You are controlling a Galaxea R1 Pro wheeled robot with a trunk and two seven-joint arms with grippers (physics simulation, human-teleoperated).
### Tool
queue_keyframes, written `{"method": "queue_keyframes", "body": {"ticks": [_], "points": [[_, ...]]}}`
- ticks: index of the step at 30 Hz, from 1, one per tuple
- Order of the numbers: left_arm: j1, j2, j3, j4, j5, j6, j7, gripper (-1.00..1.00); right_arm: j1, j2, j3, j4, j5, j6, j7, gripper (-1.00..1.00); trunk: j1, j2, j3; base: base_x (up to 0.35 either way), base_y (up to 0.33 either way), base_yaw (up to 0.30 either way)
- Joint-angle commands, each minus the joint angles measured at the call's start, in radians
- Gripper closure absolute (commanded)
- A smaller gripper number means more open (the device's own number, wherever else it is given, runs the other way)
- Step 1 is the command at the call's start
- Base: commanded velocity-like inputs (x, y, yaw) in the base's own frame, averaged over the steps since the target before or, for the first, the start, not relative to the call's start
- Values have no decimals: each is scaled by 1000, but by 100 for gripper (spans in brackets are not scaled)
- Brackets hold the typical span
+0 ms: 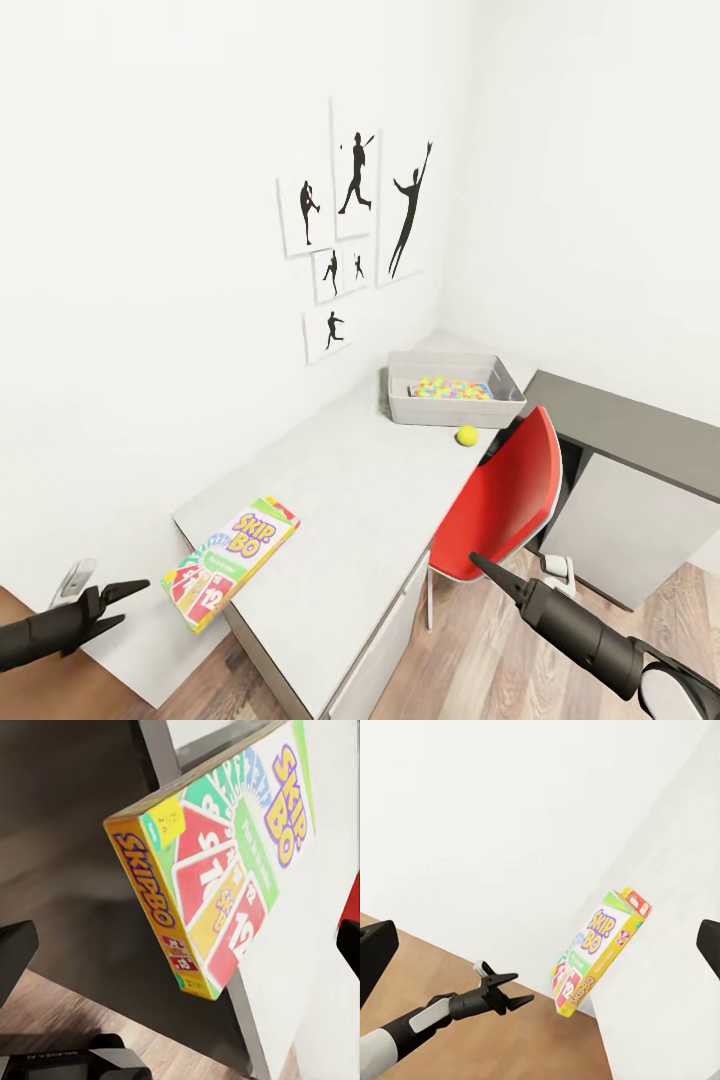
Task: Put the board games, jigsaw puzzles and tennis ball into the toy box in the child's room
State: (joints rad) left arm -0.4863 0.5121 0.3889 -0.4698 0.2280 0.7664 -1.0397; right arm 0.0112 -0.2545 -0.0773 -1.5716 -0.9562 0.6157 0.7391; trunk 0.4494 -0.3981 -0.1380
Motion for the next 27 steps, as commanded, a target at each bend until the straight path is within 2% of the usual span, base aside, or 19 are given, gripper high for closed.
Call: {"method": "queue_keyframes", "body": {"ticks": [1, 7, 15, 21, 27], "points": [[-1, 0, 1, 0, 2, 6, -5, -100, 0, 0, -1, -1, -7, 7, -1, -100, 1, -2, -2, 0, 0, 0], [-1, -2, 3, 0, 2, 5, -17, -100, 0, 0, -5, -1, -7, 7, -1, -100, 24, -44, -21, 0, 0, 0], [-1, -1, 2, 1, 3, 5, -21, -100, -2, 0, -50, 1, -8, 9, 0, -100, 54, -100, -46, 0, 0, 0], [0, -1, 3, 2, 4, 9, -27, -100, -2, 9, -53, 0, -6, 9, -1, -100, 54, -100, -43, 0, 0, -67], [-1, 0, 3, 2, 4, 7, -69, -100, -2, 13, -52, -1, -6, 9, -1, -100, 54, -100, -37, 0, 1, -180]]}}
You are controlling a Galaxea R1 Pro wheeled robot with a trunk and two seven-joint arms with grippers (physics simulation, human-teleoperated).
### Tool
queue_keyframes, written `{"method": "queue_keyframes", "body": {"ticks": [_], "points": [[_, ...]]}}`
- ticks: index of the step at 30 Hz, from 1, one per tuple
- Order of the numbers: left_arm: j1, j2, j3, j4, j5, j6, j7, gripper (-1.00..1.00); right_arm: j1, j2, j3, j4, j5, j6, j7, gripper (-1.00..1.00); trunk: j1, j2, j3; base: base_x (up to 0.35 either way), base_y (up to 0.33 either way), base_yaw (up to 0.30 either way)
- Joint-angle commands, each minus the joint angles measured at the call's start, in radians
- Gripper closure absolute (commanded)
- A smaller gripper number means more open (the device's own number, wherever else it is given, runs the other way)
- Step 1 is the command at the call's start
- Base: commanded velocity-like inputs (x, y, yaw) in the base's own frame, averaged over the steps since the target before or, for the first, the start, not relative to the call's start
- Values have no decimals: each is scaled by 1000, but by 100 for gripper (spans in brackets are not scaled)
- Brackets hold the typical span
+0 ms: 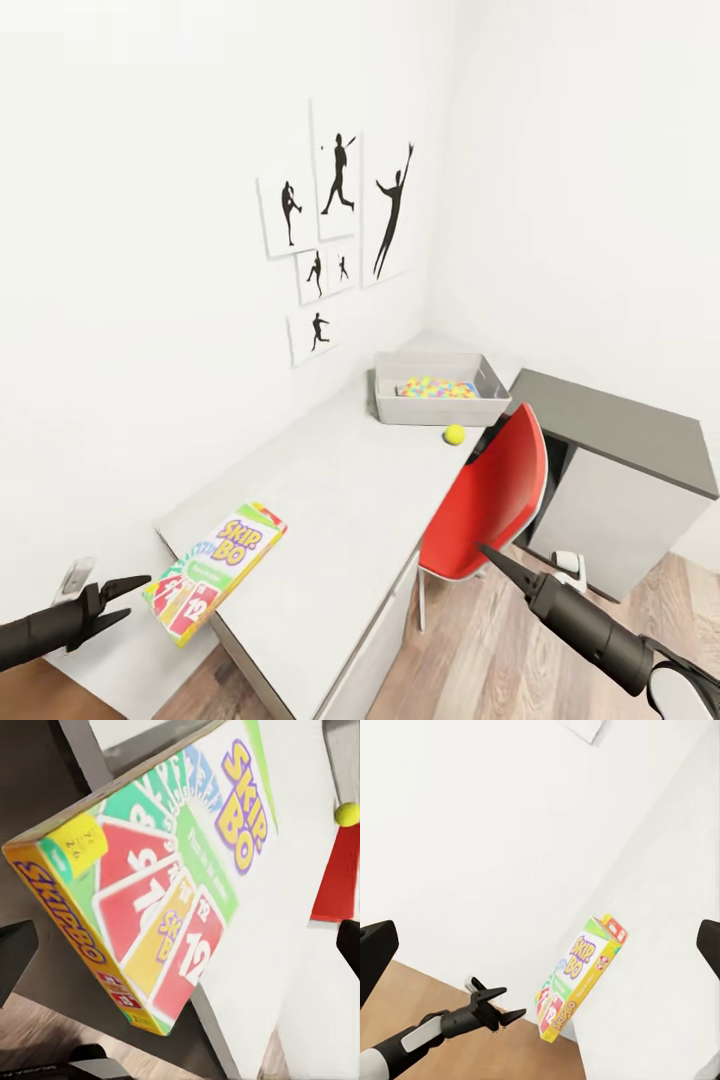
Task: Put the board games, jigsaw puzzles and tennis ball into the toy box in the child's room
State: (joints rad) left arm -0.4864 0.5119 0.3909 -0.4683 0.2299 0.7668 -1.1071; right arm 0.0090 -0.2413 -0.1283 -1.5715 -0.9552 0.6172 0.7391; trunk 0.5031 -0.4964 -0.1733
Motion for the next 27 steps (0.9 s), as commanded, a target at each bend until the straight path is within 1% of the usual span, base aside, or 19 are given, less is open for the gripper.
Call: {"method": "queue_keyframes", "body": {"ticks": [1, 4, 8, 18, 27], "points": [[-1, 0, 1, 0, 2, 6, -7, -100, 0, 0, -1, -1, -7, 7, -1, -100, 1, -2, 0, 0, 17, -200], [-1, 0, 1, 1, 1, 5, -25, -100, 0, 1, -1, -1, -7, 7, -1, -100, 1, -2, 3, -11, 118, -205], [-1, 1, 1, 1, 2, 5, -32, -100, 0, 1, -1, -1, -7, 7, -1, -100, 1, -2, 7, -61, 228, -167], [0, 2, 0, 1, 2, 5, -36, -100, -1, 1, 0, -1, -7, 7, -1, -100, 1, -2, 8, -117, 262, -24], [0, 2, 0, 2, 2, 5, -35, -100, -1, 1, -1, -1, -7, 7, -3, -100, 1, -2, 8, -25, 54, -1]]}}
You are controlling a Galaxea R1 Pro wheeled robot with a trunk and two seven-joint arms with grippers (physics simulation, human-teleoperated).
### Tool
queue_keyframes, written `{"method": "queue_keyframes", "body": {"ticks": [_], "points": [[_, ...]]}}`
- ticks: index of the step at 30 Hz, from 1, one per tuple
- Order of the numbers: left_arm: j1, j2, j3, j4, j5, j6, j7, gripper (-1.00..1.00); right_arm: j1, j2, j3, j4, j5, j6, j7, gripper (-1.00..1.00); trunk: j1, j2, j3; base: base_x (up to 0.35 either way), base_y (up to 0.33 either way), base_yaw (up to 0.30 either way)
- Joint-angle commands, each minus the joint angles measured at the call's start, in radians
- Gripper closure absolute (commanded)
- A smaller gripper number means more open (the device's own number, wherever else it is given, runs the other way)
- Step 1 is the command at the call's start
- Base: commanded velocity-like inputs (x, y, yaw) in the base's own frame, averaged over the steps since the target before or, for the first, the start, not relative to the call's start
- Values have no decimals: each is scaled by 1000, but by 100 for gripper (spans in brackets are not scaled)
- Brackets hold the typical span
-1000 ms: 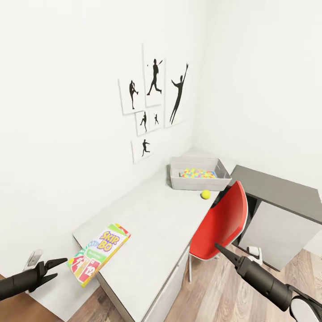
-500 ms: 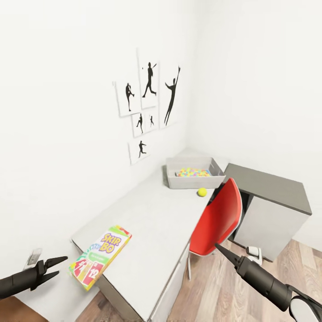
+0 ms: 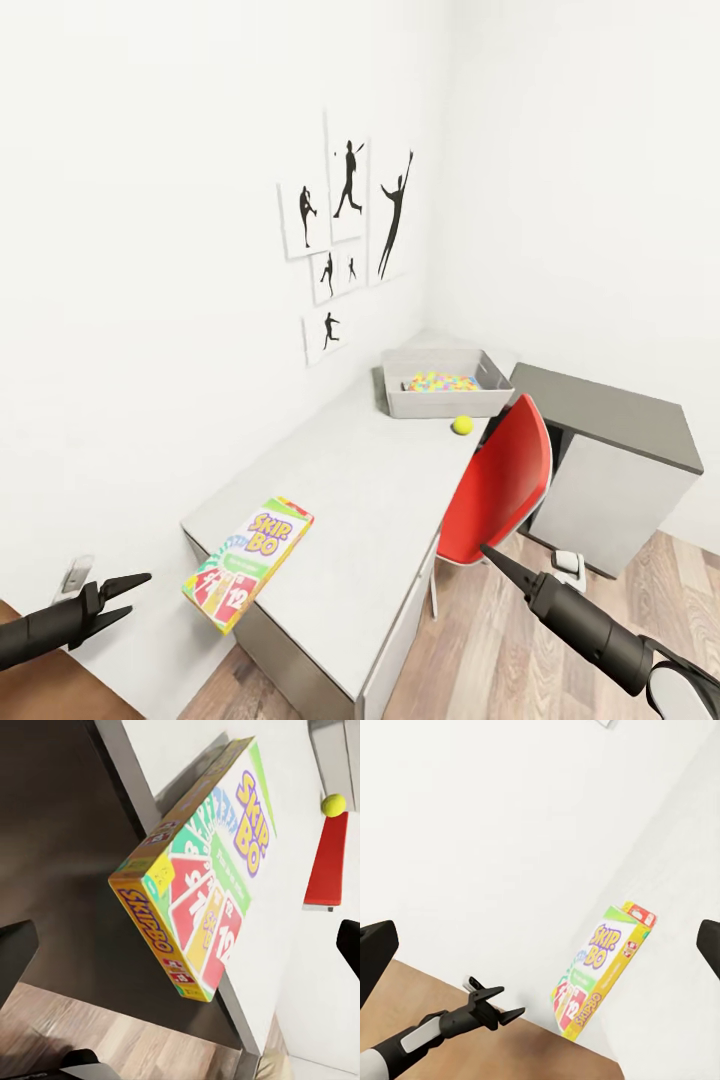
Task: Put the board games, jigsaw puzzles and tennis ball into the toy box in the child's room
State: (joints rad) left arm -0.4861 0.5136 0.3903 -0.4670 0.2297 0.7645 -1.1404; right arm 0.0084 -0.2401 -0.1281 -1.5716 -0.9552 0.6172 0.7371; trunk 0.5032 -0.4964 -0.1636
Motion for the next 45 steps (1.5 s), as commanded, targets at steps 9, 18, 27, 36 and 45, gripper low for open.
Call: {"method": "queue_keyframes", "body": {"ticks": [9, 18, 27, 36, 45], "points": [[-1, -1, 2, 0, 2, 6, 0, -100, 0, 0, -1, -1, -7, 6, -3, -100, 0, -2, -2, -2, 4, 0], [-1, -3, 1, 0, 2, 7, 3, -100, -1, 1, 3, 1, -6, 4, -7, -100, 12, -23, -11, 0, 0, 0], [-1, -30, 1, 1, 2, 13, 10, -100, 0, -1, -2, 2, -7, 7, -1, -100, 46, -86, -39, 0, 0, 0], [-1, -46, 1, 2, 0, 12, 15, -100, 0, -8, -3, 2, -8, 8, 3, -100, 81, -149, -63, 0, 0, -70], [-1, -47, 2, 6, -1, 8, 14, -100, 0, -11, -4, 2, -8, 9, 8, -100, 115, -212, -88, 0, 0, -58]]}}
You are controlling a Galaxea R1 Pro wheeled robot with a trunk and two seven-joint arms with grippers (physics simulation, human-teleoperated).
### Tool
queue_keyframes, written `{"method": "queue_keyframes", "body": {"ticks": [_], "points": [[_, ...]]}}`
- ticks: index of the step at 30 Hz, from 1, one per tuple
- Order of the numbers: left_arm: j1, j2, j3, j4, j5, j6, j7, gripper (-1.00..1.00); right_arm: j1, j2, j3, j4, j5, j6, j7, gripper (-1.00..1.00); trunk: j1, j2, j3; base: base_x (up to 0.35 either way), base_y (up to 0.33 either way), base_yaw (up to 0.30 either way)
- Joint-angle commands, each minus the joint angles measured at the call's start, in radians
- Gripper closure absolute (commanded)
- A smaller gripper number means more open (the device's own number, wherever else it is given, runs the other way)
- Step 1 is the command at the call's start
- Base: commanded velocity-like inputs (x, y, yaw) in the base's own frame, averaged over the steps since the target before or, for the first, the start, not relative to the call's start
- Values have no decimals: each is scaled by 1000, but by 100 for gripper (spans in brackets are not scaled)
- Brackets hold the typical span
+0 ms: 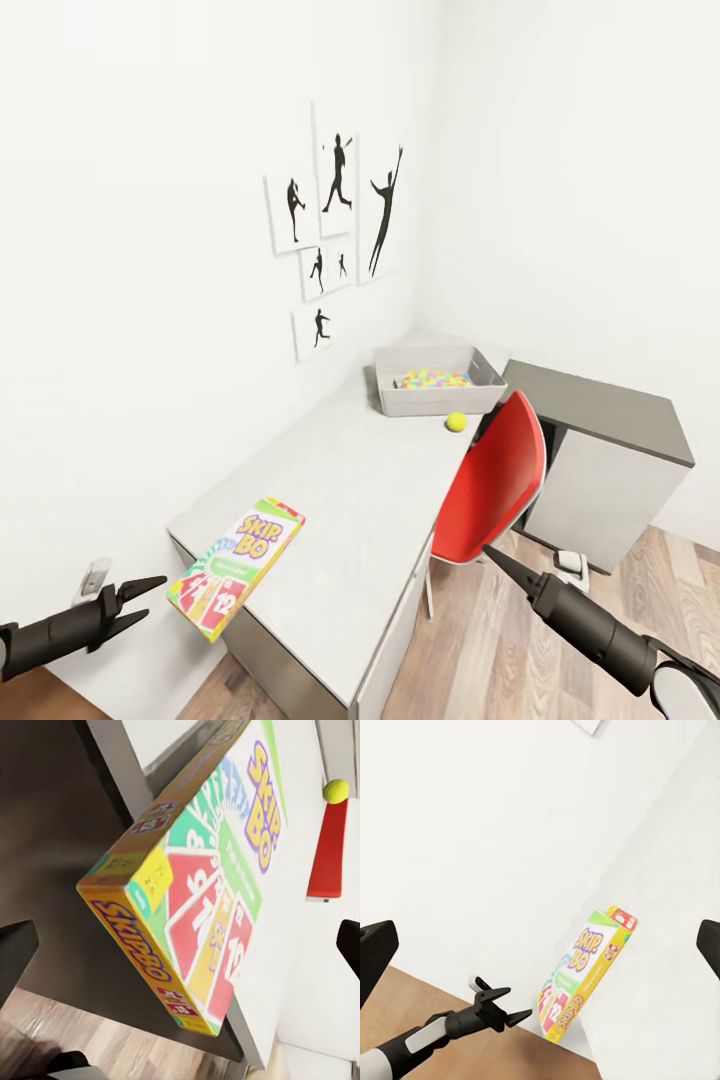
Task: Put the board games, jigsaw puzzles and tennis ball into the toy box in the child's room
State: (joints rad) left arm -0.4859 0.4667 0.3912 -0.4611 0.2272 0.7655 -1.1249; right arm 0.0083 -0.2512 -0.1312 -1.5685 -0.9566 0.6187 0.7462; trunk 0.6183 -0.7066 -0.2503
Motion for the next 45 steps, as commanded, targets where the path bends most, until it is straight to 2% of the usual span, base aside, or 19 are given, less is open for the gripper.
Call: {"method": "queue_keyframes", "body": {"ticks": [1, 7, 24, 42, 45], "points": [[-1, 0, 1, 0, 2, 7, -2, -100, 0, 0, -1, -1, -7, 7, -1, -100, 4, -8, -4, 0, 0, -10], [-1, 0, 1, 1, 3, 7, -4, -100, 0, -1, -1, -1, -7, 7, -1, -100, 27, -50, -23, 0, 0, -5], [-1, 0, 1, 1, 3, 10, -11, -100, -1, 2, -1, -1, -5, 7, -2, -100, 27, -50, -23, 0, 0, 0], [0, -5, -2, 64, 3, 19, 3, -100, 0, 0, -2, -1, -7, 8, -2, -100, 96, -176, -79, 0, 0, 0], [-1, -10, -2, 65, 3, 19, 3, -100, 0, 0, -2, -1, -7, 8, -2, -100, 96, -176, -79, 0, 0, 0]]}}
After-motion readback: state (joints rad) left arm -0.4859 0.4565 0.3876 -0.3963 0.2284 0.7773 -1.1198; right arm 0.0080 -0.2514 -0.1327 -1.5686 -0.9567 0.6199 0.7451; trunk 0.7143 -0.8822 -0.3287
